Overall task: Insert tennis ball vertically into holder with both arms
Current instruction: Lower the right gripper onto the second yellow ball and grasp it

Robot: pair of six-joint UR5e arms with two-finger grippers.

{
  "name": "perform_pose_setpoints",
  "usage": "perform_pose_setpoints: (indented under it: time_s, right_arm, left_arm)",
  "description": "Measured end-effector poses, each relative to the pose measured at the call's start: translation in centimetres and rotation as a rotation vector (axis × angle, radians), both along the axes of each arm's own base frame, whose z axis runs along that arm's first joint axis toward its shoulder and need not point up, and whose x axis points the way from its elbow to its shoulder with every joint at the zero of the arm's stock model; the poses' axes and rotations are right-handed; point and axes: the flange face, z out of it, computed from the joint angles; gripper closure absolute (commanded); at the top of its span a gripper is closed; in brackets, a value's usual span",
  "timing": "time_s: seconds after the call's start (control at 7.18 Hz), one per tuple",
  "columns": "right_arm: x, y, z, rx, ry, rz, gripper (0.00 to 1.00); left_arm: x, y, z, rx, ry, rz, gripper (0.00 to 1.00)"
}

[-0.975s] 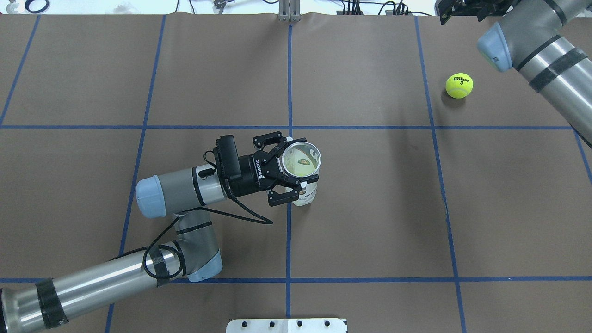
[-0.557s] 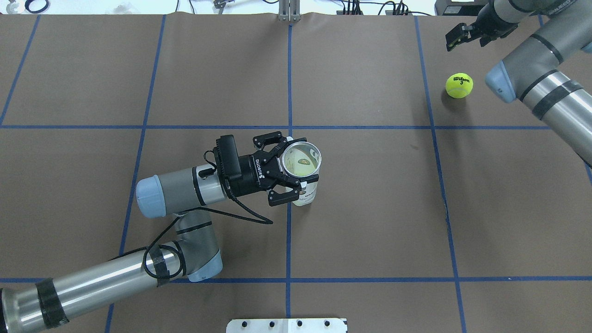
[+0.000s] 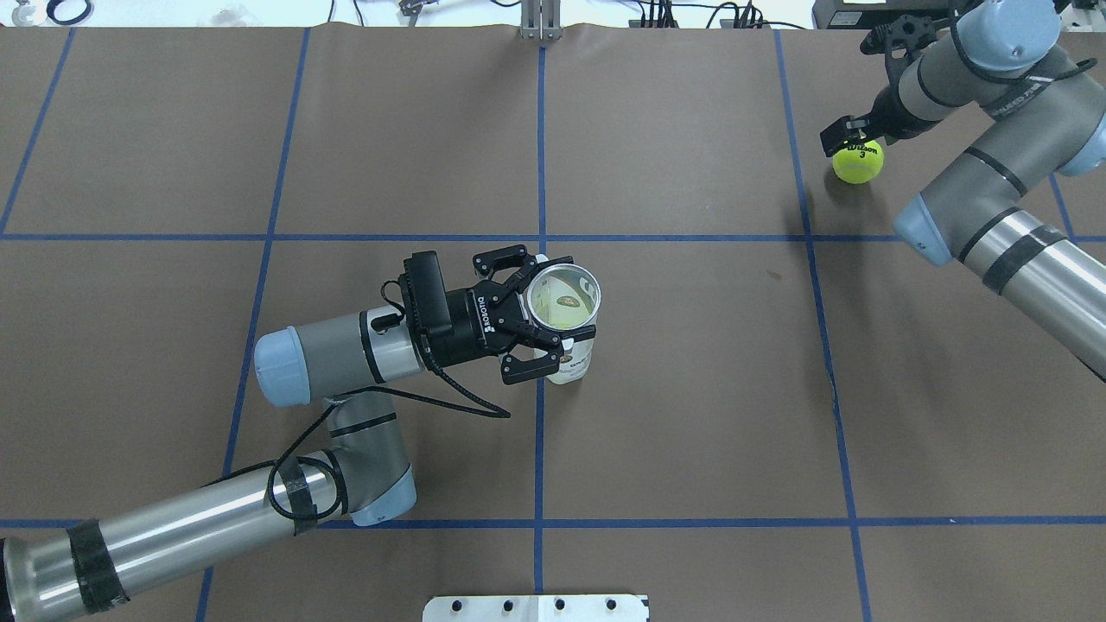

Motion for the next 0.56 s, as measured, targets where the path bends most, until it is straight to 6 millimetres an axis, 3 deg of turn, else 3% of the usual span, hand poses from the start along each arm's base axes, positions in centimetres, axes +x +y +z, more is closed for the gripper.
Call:
perform_pose_setpoints:
  time_s: [0.14,0.28,0.42,0.56]
  right_arm:
    - [-0.6,0.5,0.7,0.000,0.016,-0.002,0.03]
    - [-1.1,0.9,1.2,0.004,0.032,-0.002,0.81]
    - [-1.6,1.1,1.3,0.010,0.045,0.000,1.00]
    - [-1.8,1.1,1.1,0.014,0.048,0.004,1.00]
  left_arm:
    - [0.0,0.0,0.0,0.000,0.000,0.000,0.15]
    - [0.0,0.0,0.0,0.000,0.000,0.000,0.15]
    - [0.0,0.0,0.0,0.000,0.000,0.000,0.15]
    - [0.0,0.0,0.1,0.000,-0.001,0.000,0.15]
